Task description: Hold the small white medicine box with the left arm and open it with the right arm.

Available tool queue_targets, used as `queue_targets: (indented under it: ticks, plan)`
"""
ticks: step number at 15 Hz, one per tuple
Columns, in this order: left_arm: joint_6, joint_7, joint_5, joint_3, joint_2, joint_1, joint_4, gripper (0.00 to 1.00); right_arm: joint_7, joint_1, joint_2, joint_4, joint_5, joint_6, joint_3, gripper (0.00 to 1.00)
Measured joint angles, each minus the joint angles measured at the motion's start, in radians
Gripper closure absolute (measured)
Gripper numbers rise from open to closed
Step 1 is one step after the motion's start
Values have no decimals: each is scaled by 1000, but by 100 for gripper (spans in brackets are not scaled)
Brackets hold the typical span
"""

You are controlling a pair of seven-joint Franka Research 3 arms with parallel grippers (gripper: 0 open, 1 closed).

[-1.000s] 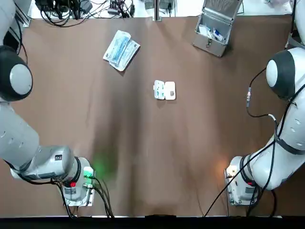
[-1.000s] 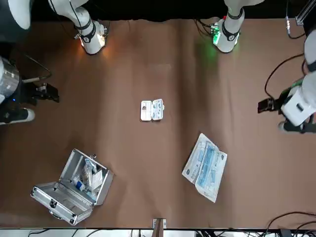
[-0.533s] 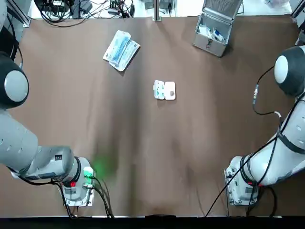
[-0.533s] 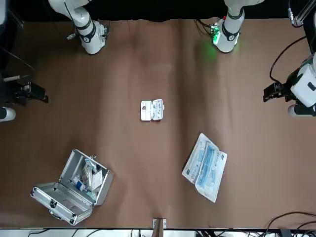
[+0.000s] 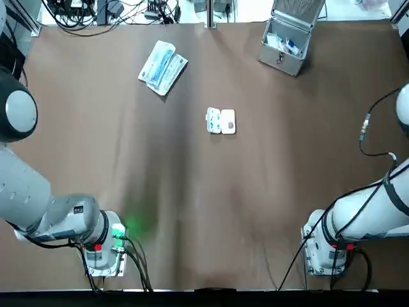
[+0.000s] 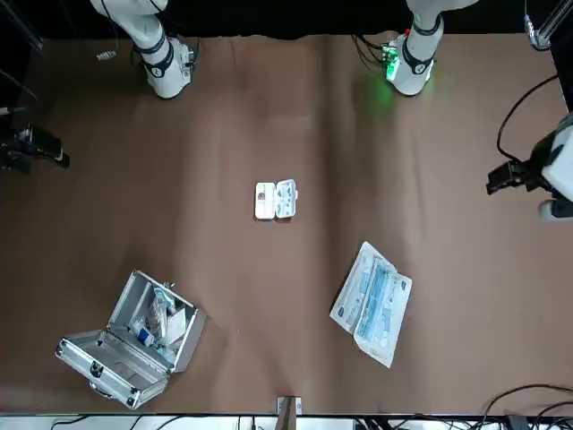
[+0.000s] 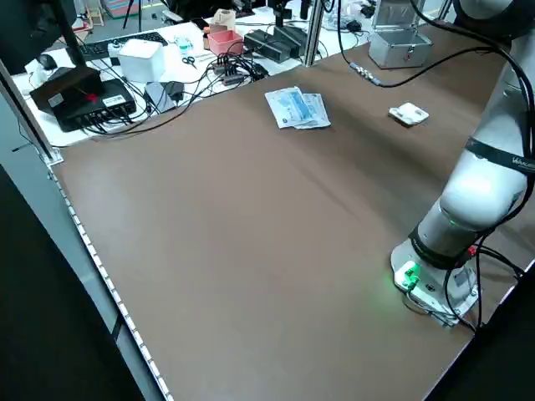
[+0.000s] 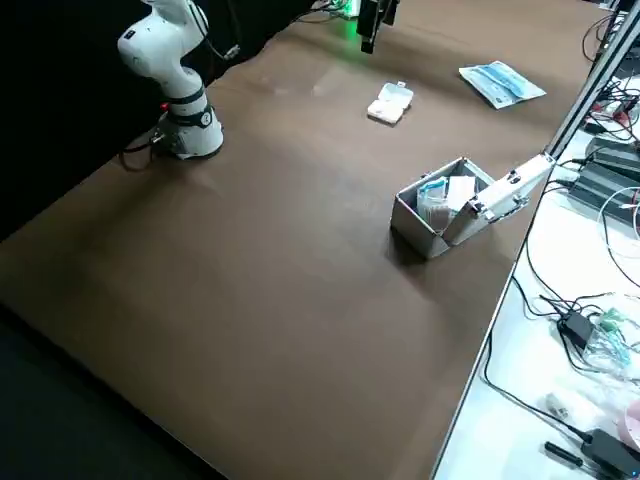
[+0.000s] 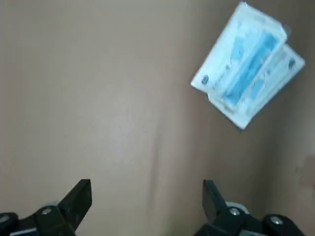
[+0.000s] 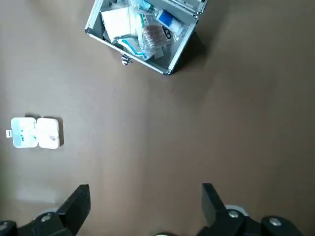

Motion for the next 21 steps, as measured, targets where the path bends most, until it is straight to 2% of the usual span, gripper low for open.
queue_targets:
  ticks: [1, 4, 10, 17, 21]
  plan:
    - [41, -74, 0, -1, 0, 7, 0, 0, 0, -1, -58, -82, -8, 46, 9, 0]
    - [61, -107, 0, -13, 0, 3, 0, 0, 0, -1, -102, -131, -11, 59, 16, 0]
    - [62, -69, -1, 1, -2, -106, 0, 0, 0, -1, -110, -145, -42, 52, 22, 0]
    - [61, -43, -10, 8, -9, -92, 0, 0, 3, -2, -110, -146, -113, 54, 20, 0]
    - [61, -43, -10, 10, -10, -92, 1, 0, 7, -16, -110, -146, -115, 57, 15, 0]
